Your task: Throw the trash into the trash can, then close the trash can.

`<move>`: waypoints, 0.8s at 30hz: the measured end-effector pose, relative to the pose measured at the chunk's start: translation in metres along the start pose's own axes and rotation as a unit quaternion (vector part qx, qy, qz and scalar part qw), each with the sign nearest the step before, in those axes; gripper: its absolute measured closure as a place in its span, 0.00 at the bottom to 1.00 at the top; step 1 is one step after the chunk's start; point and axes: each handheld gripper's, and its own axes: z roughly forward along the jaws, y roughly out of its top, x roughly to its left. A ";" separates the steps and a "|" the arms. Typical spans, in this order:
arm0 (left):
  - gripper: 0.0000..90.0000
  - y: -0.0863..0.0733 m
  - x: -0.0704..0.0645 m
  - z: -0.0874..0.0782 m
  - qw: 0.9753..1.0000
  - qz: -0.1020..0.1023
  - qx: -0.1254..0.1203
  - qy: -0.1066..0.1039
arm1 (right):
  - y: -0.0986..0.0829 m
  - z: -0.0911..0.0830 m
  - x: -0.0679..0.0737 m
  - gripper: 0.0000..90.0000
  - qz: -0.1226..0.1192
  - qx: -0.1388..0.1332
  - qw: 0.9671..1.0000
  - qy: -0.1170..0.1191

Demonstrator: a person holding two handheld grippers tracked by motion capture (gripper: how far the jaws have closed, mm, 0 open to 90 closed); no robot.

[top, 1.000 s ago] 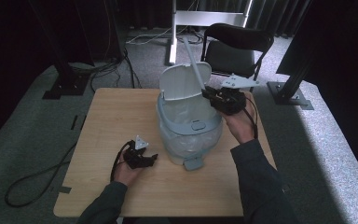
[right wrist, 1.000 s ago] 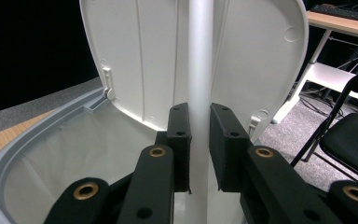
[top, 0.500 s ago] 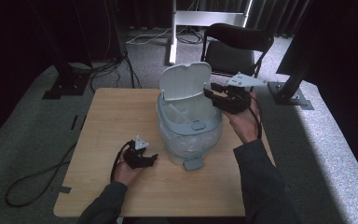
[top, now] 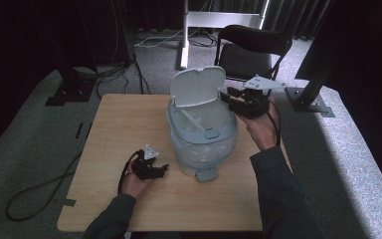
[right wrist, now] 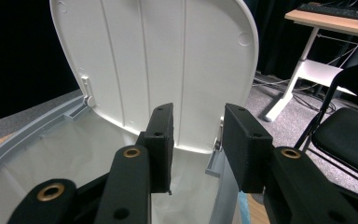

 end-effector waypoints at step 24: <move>0.33 0.000 0.000 0.000 1.000 0.000 0.000 0.000 | 0.008 0.009 -0.011 0.77 0.009 -0.001 1.000 -0.019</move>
